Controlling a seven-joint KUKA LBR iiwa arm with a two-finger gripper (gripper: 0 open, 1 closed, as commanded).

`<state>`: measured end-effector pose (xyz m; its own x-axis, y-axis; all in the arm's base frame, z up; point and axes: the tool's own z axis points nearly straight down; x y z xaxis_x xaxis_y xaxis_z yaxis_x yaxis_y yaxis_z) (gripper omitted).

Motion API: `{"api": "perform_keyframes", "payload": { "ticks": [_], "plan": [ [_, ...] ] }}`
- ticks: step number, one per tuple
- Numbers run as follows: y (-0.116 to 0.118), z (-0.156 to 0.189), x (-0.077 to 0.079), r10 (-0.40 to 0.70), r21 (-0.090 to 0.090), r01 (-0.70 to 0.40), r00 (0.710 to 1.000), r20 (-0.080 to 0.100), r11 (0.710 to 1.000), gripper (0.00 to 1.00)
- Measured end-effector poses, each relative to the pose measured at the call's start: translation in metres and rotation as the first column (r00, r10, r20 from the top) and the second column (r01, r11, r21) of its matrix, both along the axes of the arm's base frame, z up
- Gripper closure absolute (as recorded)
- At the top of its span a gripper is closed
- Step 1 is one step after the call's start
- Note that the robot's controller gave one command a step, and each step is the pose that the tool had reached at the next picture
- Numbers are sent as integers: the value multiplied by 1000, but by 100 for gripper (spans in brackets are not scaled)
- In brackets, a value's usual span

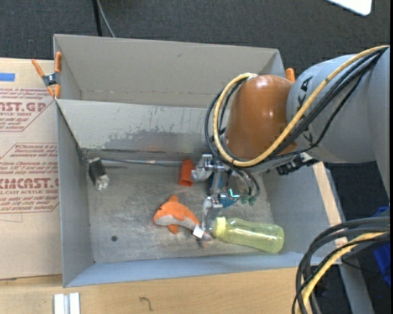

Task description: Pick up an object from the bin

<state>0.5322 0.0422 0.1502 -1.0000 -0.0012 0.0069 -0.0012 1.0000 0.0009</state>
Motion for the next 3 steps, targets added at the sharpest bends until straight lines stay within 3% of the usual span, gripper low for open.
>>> {"api": "perform_keyframes", "payload": {
  "ticks": [1,2,3],
  "plan": [
    [0,4,2,-1,0,1,1000,8,1000,0],
    [101,-55,-42,191,0,-191,982,6,982,100],
    [101,-55,-42,190,0,-190,982,6,982,100]
  ]
}}
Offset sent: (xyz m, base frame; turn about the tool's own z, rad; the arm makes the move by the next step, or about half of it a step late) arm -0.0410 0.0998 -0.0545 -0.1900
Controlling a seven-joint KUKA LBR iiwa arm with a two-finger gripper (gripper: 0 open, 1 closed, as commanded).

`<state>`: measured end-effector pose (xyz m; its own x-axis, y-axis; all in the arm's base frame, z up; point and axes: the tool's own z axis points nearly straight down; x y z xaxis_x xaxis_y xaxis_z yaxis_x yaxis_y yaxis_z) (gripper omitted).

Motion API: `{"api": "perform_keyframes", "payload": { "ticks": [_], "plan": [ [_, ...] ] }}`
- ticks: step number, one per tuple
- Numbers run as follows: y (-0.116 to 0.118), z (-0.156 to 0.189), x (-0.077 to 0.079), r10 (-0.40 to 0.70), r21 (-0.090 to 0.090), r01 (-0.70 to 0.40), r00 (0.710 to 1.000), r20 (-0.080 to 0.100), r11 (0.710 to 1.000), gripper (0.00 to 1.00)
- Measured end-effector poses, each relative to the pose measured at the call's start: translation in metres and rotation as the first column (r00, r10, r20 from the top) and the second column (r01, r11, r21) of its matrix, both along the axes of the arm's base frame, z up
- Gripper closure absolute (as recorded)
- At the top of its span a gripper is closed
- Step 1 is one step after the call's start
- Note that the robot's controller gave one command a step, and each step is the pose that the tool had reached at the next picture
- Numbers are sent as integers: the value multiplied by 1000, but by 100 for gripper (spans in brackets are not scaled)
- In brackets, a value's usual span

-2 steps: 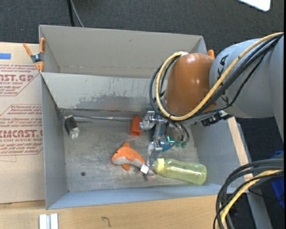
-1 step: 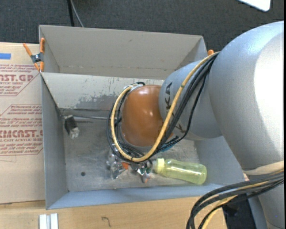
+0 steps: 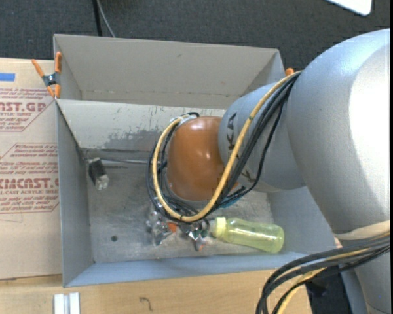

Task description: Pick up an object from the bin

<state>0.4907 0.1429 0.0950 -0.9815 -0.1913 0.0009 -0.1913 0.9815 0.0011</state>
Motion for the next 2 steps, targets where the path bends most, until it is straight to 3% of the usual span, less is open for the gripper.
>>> {"api": "perform_keyframes", "payload": {
  "ticks": [1,2],
  "plan": [
    [-4,23,5,-95,-2,95,995,-7,995,100],
    [11,93,22,-196,-2,196,981,-1,981,100]
  ]
}}
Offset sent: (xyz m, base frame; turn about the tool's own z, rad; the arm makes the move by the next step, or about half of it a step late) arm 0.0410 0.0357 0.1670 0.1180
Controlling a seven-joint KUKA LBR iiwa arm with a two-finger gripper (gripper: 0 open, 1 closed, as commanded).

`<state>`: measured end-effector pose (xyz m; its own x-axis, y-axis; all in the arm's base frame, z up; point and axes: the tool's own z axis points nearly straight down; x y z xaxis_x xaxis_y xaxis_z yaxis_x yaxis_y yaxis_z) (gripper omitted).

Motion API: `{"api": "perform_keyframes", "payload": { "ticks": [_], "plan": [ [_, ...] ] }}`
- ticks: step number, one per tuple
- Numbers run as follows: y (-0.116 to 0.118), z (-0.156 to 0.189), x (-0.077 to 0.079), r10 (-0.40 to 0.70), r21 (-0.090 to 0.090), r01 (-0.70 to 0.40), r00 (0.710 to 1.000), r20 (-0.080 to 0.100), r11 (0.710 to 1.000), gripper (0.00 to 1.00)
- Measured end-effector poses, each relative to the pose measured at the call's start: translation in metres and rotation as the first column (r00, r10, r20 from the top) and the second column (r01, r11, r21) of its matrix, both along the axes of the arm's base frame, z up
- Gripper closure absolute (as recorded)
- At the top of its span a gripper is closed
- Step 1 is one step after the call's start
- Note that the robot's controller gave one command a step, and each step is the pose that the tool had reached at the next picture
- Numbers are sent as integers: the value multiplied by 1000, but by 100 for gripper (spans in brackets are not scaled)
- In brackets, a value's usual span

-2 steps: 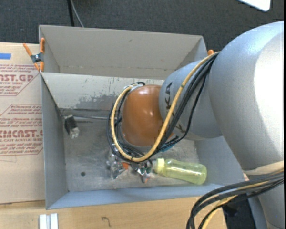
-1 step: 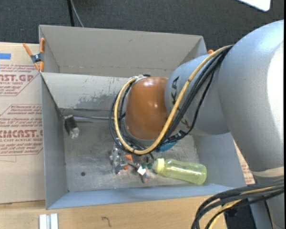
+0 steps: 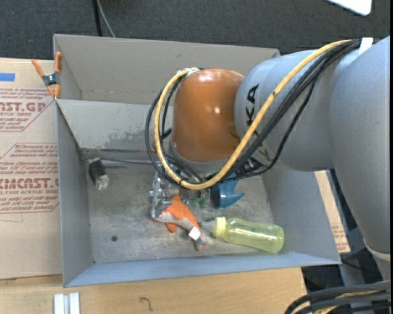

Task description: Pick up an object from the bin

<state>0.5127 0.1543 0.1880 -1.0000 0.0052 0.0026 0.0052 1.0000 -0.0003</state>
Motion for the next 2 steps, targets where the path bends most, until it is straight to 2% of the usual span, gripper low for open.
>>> {"api": "perform_keyframes", "payload": {
  "ticks": [1,2],
  "plan": [
    [25,60,-15,93,-1,-93,996,0,996,100],
    [31,74,-19,108,1,-108,994,5,994,100]
  ]
}}
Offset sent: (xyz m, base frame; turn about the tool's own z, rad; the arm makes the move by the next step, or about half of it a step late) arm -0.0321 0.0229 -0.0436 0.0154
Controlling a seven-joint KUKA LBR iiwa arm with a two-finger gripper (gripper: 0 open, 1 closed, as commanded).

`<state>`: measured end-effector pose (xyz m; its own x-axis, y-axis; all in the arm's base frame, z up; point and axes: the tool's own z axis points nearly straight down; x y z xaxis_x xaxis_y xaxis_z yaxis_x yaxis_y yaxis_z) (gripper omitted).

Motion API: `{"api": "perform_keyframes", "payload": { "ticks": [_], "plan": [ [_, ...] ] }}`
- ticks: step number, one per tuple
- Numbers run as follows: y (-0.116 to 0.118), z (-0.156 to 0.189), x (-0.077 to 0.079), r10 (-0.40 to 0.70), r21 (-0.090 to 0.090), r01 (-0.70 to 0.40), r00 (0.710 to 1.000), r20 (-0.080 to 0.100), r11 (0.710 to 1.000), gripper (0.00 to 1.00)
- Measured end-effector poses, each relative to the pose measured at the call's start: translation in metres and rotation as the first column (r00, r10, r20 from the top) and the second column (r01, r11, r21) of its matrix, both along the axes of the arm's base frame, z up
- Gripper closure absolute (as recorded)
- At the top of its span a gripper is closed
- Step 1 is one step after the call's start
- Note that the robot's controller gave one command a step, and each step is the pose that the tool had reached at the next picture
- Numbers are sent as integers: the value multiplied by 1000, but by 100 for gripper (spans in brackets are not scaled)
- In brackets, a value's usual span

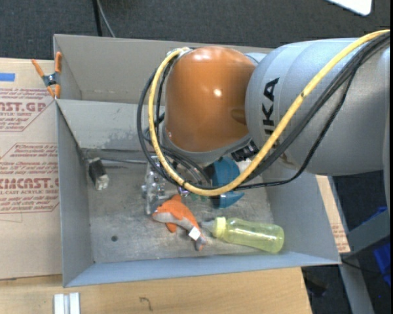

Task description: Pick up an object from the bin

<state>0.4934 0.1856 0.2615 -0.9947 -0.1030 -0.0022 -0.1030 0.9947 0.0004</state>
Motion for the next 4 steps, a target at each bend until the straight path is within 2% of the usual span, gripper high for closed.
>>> {"api": "perform_keyframes", "payload": {
  "ticks": [1,2,3,4],
  "plan": [
    [-35,-10,1,-16,2,16,1000,1,1000,100],
    [-72,-80,3,118,0,-118,993,-2,993,0],
    [-72,-80,3,118,0,-118,993,-1,993,0],
    [-130,-186,45,78,2,-78,997,15,997,100]
  ]
}}
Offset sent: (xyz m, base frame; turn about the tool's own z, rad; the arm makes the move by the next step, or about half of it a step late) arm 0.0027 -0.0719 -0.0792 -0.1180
